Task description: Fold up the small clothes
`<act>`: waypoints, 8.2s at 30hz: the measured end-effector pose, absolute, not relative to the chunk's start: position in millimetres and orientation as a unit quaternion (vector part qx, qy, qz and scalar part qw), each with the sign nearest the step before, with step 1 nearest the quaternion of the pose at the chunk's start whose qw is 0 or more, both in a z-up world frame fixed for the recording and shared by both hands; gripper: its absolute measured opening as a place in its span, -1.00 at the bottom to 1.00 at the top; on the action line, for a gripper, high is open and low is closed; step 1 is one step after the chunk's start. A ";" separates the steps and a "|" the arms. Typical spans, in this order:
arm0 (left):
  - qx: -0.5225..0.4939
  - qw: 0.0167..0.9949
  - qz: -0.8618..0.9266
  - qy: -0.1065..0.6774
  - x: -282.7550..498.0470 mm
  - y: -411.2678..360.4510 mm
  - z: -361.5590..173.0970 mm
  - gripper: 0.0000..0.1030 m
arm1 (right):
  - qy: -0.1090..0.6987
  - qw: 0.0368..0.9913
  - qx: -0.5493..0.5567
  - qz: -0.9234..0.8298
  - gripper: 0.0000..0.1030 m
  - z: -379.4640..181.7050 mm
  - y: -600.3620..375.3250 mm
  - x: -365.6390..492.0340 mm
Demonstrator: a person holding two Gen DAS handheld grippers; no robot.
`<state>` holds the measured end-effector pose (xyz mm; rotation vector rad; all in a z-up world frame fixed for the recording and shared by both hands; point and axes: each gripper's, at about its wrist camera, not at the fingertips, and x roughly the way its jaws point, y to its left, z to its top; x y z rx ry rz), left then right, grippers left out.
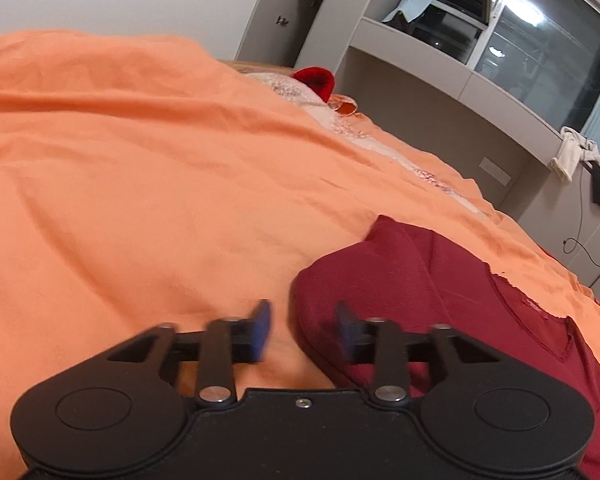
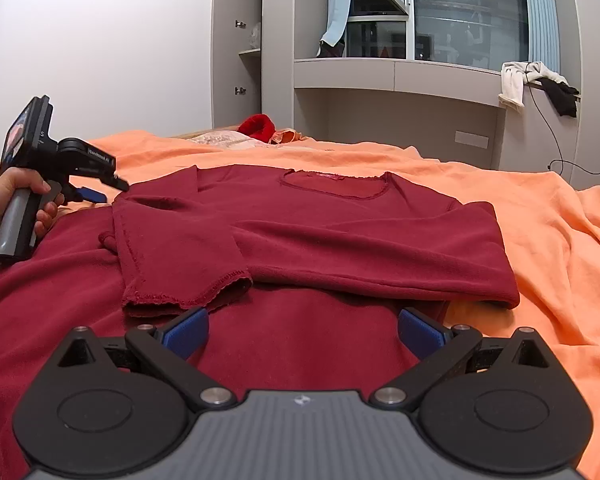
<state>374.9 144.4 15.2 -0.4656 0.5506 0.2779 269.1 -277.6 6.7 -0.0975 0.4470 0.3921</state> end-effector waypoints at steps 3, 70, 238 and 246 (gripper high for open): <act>-0.203 0.936 0.133 0.255 363.9 135.8 24.9 0.29 | 0.210 0.957 -0.053 0.195 0.99 7.7 -281.7 260.7; 0.143 0.963 -0.218 0.066 64.2 -38.9 3.0 0.99 | 0.049 0.969 -0.192 0.148 -0.75 -22.6 -263.0 75.5; -0.126 0.966 0.110 0.200 187.6 103.4 50.1 0.98 | 0.232 0.967 0.021 0.108 0.23 43.1 -355.6 282.8; -0.163 0.961 0.069 0.212 149.2 100.8 33.7 0.98 | 0.286 0.951 0.071 0.094 -0.50 22.7 -364.6 293.5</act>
